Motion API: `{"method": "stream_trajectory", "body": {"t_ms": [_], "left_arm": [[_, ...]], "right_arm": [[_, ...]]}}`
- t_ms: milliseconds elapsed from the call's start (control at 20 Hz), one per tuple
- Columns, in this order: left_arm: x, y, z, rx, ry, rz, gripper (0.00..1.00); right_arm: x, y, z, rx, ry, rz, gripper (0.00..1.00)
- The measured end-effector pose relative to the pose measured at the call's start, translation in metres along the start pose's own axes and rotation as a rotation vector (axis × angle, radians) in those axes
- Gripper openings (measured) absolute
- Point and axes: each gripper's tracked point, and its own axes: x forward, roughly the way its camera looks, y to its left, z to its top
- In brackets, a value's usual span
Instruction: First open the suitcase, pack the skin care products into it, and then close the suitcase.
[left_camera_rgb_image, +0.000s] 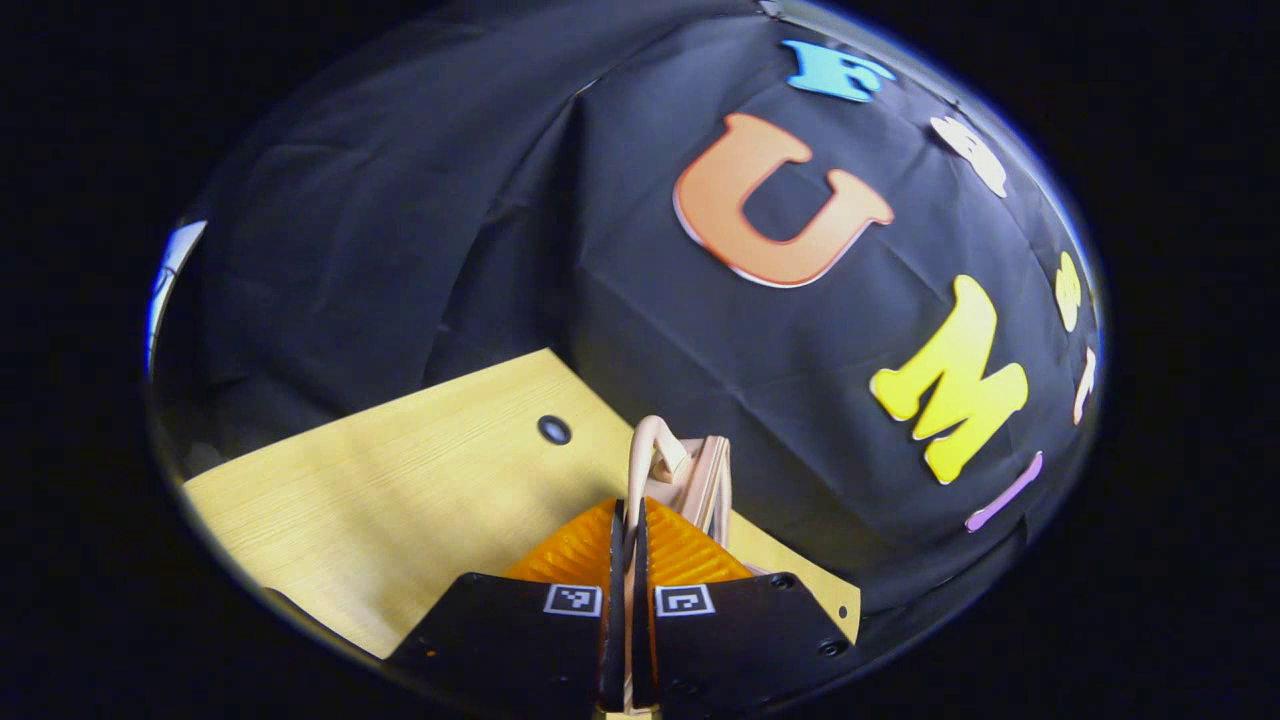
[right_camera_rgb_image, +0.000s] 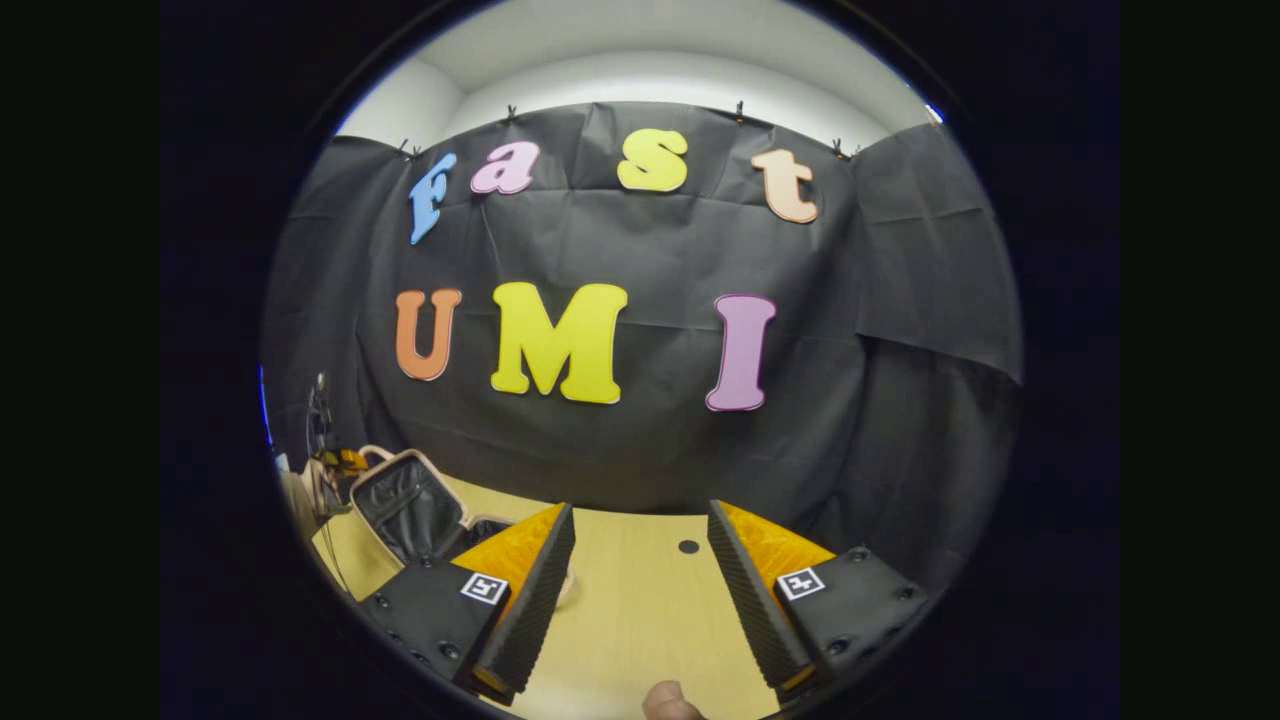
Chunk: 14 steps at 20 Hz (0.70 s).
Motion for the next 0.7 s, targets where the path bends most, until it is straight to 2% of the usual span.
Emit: {"method": "stream_trajectory", "body": {"t_ms": [200,350,550,700], "left_arm": [[-0.028,-0.082,-0.005,0.202,-0.085,-0.016,0.06],[-0.044,-0.140,-0.025,0.346,-0.127,-0.031,0.06],[-0.051,-0.194,-0.061,0.429,-0.147,-0.042,0.06],[-0.052,-0.224,-0.092,0.449,-0.129,-0.062,0.06]], "right_arm": [[0.005,-0.021,-0.001,0.009,-0.015,0.023,0.79],[0.007,-0.030,-0.003,0.014,-0.017,0.053,0.79],[0.010,-0.050,-0.004,0.008,-0.022,0.070,0.79],[0.015,-0.060,-0.012,0.006,-0.009,0.084,0.79]]}}
